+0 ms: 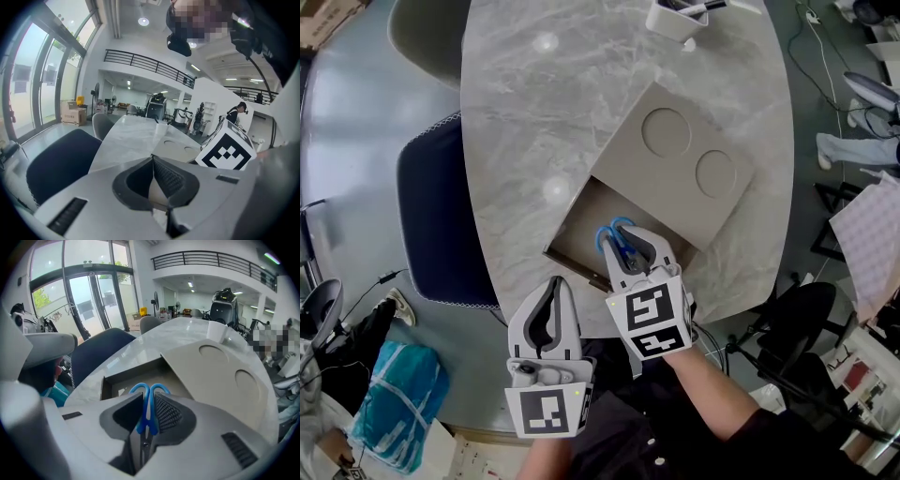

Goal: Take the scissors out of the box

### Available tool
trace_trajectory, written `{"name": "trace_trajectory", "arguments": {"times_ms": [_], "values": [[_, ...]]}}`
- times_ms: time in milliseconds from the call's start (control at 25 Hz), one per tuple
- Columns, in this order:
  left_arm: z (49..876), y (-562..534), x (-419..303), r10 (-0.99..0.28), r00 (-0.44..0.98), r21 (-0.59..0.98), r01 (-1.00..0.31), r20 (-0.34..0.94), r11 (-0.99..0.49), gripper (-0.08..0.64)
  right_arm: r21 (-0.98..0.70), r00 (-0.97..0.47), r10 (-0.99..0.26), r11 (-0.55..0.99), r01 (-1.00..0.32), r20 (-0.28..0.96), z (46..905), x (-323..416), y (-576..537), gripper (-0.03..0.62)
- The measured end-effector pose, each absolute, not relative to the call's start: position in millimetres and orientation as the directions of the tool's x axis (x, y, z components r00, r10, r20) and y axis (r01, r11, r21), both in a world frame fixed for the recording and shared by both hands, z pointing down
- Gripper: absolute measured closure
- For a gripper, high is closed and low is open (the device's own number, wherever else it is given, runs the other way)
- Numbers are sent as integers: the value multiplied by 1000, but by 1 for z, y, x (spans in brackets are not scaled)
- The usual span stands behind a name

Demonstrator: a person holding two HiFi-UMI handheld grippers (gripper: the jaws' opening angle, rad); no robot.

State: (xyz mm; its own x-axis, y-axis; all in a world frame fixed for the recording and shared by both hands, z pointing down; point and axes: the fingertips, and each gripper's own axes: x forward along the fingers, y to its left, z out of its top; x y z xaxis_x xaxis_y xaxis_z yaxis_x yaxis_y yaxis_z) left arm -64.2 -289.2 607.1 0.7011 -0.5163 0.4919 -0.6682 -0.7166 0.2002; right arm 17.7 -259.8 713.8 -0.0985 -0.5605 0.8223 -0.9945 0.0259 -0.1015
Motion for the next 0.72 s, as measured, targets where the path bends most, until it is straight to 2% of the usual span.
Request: {"name": "trace_trajectory", "arguments": {"times_ms": [440,720], "values": [[526,-296,-50,-578,730,180,-664,363,-726,543,-61,-99,-716,78,-995,692,607,32,-280,521],[446,-288,-38,-592,765,151,-636,253,-757,543,11,-41,-845,55,-998,533,492,55,-270,522]]}}
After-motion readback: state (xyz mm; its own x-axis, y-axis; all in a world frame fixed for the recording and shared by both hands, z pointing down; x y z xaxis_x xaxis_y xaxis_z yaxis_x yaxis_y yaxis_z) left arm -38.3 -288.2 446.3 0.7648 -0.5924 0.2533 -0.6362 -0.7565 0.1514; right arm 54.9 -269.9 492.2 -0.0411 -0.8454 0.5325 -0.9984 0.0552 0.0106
